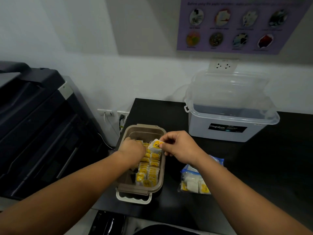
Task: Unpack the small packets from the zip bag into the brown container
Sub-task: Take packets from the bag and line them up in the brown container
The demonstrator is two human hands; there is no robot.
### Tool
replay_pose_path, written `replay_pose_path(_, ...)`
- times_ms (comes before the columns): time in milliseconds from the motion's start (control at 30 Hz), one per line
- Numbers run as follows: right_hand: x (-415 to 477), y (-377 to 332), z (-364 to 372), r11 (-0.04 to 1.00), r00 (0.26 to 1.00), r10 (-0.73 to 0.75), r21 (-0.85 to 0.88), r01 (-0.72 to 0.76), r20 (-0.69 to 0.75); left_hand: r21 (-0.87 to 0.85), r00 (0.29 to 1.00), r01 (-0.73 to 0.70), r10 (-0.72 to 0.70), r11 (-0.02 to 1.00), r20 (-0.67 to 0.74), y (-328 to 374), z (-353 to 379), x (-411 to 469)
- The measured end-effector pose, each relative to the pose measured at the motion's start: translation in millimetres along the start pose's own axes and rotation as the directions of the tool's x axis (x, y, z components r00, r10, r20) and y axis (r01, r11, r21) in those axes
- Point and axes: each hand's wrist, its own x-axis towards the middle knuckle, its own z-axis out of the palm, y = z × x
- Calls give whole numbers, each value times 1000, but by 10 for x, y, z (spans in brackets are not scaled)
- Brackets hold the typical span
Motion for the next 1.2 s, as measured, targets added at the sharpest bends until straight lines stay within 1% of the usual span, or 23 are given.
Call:
replay_pose_path(67, 15, -64, 75, 993, 1000, -23, -116, 25, 17, -183, 995, 30, -46, 983, -85, -145, -74, -70)
replay_pose_path(133, 47, -145, 169, 972, 998, -34, -229, 47, 59, -409, 978, 58, -134, 911, -158, -333, -126, -169)
replay_pose_path(233, 144, -256, 358, 926, 986, 14, -374, 50, 168, -712, 928, 88, -317, 697, -196, -576, -42, -315)
replay_pose_path(300, 256, -296, 517, 892, 972, 52, -449, 59, 231, -848, 887, 73, -424, 524, -186, -631, 84, -389)
replay_pose_path(333, 323, -308, 605, 869, 965, 72, -490, 62, 250, -884, 869, 56, -458, 463, -185, -635, 150, -408)
replay_pose_path(400, 465, -308, 791, 814, 954, 124, -578, 60, 273, -915, 852, 28, -488, 403, -189, -617, 273, -424)
replay_pose_path(467, 595, -285, 973, 751, 939, 197, -659, 40, 281, -943, 851, 7, -498, 333, -169, -602, 363, -422)
replay_pose_path(533, 686, -264, 1120, 703, 926, 271, -711, -3, 264, -964, 848, -4, -510, 264, -143, -596, 436, -410)
replay_pose_path(633, 747, -241, 1271, 613, 918, 338, -789, -47, 208, -976, 849, -23, -511, 215, -133, -587, 515, -402)
replay_pose_path(700, 773, -204, 1348, 565, 936, 322, -822, -67, 145, -977, 855, -30, -501, 212, -135, -590, 555, -396)
replay_pose_path(800, 806, -170, 1424, 557, 954, 292, -822, -119, 60, -980, 860, -40, -492, 196, -134, -595, 612, -388)
replay_pose_path(900, 809, -168, 1458, 512, 963, 267, -852, -108, 38, -982, 865, -61, -481, 177, -140, -591, 663, -386)
replay_pose_path(1033, 810, -109, 1521, 389, 972, 228, -920, -44, 50, -985, 869, -82, -473, 149, -144, -580, 706, -369)
replay_pose_path(1133, 849, -66, 1614, 240, 968, 248, -971, -17, 45, -989, 871, -84, -473, 120, -131, -579, 722, -349)
replay_pose_path(1200, 874, -22, 1669, 194, 971, 237, -981, -20, 27, -990, 873, -86, -471, 111, -129, -578, 729, -344)
